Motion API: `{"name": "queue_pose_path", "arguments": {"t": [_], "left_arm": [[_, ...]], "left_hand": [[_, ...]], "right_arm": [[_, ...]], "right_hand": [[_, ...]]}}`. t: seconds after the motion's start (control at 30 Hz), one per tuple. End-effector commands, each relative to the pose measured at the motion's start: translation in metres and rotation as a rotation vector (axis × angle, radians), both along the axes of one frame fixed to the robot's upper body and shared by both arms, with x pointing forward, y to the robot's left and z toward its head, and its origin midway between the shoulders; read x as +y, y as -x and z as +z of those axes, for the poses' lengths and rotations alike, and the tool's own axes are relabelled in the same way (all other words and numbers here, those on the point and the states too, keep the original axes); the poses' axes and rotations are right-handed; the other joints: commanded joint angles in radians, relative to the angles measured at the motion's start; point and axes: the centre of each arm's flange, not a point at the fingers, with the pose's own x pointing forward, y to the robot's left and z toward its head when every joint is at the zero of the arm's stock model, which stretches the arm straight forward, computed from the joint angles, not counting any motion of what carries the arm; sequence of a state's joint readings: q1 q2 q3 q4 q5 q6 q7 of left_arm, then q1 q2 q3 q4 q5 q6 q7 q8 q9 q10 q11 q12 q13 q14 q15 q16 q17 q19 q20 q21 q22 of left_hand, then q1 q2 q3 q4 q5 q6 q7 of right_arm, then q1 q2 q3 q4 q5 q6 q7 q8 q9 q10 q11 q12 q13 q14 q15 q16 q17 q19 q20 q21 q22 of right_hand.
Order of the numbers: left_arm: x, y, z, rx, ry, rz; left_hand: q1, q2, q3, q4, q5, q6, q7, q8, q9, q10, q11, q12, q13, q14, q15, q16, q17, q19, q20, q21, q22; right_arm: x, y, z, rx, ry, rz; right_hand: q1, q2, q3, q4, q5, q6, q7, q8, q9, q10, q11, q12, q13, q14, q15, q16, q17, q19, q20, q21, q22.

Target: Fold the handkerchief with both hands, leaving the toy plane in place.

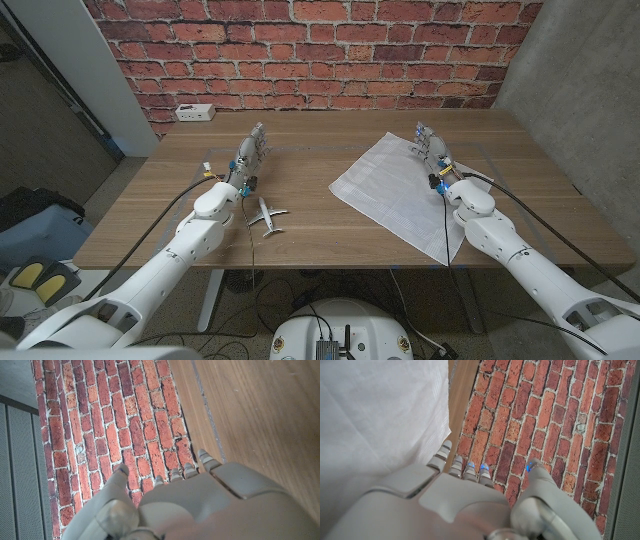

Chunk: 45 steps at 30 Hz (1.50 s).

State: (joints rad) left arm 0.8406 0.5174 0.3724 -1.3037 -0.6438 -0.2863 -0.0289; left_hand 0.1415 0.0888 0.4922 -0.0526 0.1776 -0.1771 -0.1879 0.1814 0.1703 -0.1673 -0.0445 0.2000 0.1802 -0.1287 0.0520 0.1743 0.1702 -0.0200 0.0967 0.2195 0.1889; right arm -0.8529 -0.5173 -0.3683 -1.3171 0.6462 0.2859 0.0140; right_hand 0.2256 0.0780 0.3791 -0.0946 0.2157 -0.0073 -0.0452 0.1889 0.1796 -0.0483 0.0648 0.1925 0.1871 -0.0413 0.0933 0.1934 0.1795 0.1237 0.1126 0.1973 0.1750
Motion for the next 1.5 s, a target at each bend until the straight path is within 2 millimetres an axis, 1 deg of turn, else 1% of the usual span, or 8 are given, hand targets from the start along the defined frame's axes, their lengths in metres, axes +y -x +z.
{"name": "queue_pose_path", "arguments": {"t": [0.03, 0.47, 0.5, 0.7, 1.1, 1.4, 1.47, 1.5], "left_arm": [[0.001, 0.004, 0.008, -0.023, -0.102, 0.062], [-0.006, 0.003, 0.021, -0.044, -0.255, 0.095], [-0.007, 0.003, 0.023, -0.047, -0.27, 0.099], [-0.012, 0.002, 0.03, -0.059, -0.352, 0.114], [-0.026, 0.003, 0.041, -0.089, -0.531, 0.155], [-0.036, 0.0, 0.047, -0.087, -0.611, 0.133], [-0.037, 0.0, 0.048, -0.086, -0.633, 0.131], [-0.038, -0.001, 0.049, -0.086, -0.648, 0.131]], "left_hand": [[0.011, 0.0, 0.006, -0.004, 0.005, -0.078, -0.003, 0.008, 0.005, -0.095, 0.004, 0.008, 0.002, -0.011, -0.005, 0.004, 0.004, 0.002, 0.008, 0.007, 0.002], [0.012, 0.004, 0.006, -0.009, 0.005, -0.064, 0.007, 0.008, 0.005, -0.084, 0.018, 0.008, 0.003, -0.021, -0.004, 0.003, 0.003, 0.003, 0.012, 0.005, 0.003], [0.012, 0.004, 0.006, -0.01, 0.005, -0.063, 0.005, 0.008, 0.005, -0.085, 0.011, 0.007, 0.003, -0.021, -0.005, 0.003, 0.003, 0.003, 0.011, 0.005, 0.003], [0.012, 0.007, 0.007, -0.012, 0.004, -0.066, 0.01, 0.004, 0.006, -0.088, 0.023, 0.004, 0.003, -0.03, -0.004, 0.002, 0.003, -0.002, 0.012, 0.002, 0.003], [0.011, 0.012, 0.007, -0.014, 0.004, -0.062, 0.017, 0.004, 0.006, -0.091, 0.023, 0.001, 0.003, -0.042, -0.005, 0.002, 0.004, -0.005, 0.011, 0.0, 0.004], [0.012, 0.017, 0.009, -0.014, 0.004, -0.055, 0.028, 0.006, 0.006, -0.09, 0.025, 0.001, 0.004, -0.046, -0.006, 0.002, 0.004, -0.006, 0.008, -0.001, 0.004], [0.012, 0.018, 0.009, -0.015, 0.004, -0.05, 0.031, 0.008, 0.007, -0.087, 0.032, 0.003, 0.004, -0.045, -0.006, 0.003, 0.004, -0.006, 0.008, 0.0, 0.004], [0.012, 0.019, 0.009, -0.015, 0.004, -0.049, 0.03, 0.008, 0.007, -0.089, 0.028, 0.002, 0.004, -0.046, -0.006, 0.003, 0.004, -0.006, 0.008, -0.001, 0.004]], "right_arm": [[-0.001, 0.006, -0.002, 0.002, 0.033, -0.044], [-0.007, 0.017, -0.001, 0.004, 0.069, -0.09], [-0.007, 0.018, -0.001, 0.005, 0.074, -0.095], [-0.01, 0.026, -0.002, 0.012, 0.099, -0.127], [-0.016, 0.042, -0.007, 0.024, 0.152, -0.163], [-0.018, 0.054, -0.011, 0.046, 0.211, -0.204], [-0.018, 0.055, -0.012, 0.051, 0.222, -0.211], [-0.018, 0.056, -0.013, 0.053, 0.229, -0.213]], "right_hand": [[0.011, 0.002, 0.007, -0.003, 0.004, 0.007, -0.004, 0.006, 0.004, 0.002, 0.011, 0.007, 0.003, 0.002, 0.01, 0.006, 0.005, 0.007, 0.002, 0.006, 0.002], [0.018, 0.006, 0.01, -0.009, 0.002, 0.012, -0.003, 0.006, 0.004, 0.012, 0.012, 0.01, 0.003, 0.001, 0.011, 0.005, 0.005, 0.004, 0.005, 0.004, 0.002], [0.019, 0.006, 0.01, -0.01, 0.002, 0.013, -0.003, 0.007, 0.004, 0.011, 0.013, 0.01, 0.003, 0.001, 0.011, 0.005, 0.005, 0.004, 0.004, 0.004, 0.002], [0.022, 0.008, 0.011, -0.012, 0.001, 0.014, -0.003, 0.007, 0.004, 0.012, 0.013, 0.01, 0.003, 0.001, 0.011, 0.004, 0.005, 0.003, 0.004, 0.003, 0.002], [0.029, 0.012, 0.014, -0.018, -0.001, 0.019, -0.002, 0.007, 0.004, 0.018, 0.013, 0.01, 0.003, 0.004, 0.011, 0.005, 0.006, 0.003, 0.006, 0.003, 0.002], [0.036, 0.015, 0.016, -0.024, -0.004, 0.034, 0.004, 0.011, 0.004, 0.026, 0.018, 0.012, 0.003, 0.009, 0.009, 0.006, 0.006, 0.007, 0.01, 0.004, 0.002], [0.037, 0.016, 0.017, -0.025, -0.004, 0.035, 0.003, 0.011, 0.004, 0.027, 0.018, 0.012, 0.003, 0.01, 0.009, 0.006, 0.006, 0.007, 0.012, 0.004, 0.002], [0.038, 0.017, 0.017, -0.025, -0.004, 0.036, 0.003, 0.011, 0.004, 0.027, 0.017, 0.012, 0.003, 0.01, 0.009, 0.006, 0.006, 0.007, 0.012, 0.004, 0.002]]}}
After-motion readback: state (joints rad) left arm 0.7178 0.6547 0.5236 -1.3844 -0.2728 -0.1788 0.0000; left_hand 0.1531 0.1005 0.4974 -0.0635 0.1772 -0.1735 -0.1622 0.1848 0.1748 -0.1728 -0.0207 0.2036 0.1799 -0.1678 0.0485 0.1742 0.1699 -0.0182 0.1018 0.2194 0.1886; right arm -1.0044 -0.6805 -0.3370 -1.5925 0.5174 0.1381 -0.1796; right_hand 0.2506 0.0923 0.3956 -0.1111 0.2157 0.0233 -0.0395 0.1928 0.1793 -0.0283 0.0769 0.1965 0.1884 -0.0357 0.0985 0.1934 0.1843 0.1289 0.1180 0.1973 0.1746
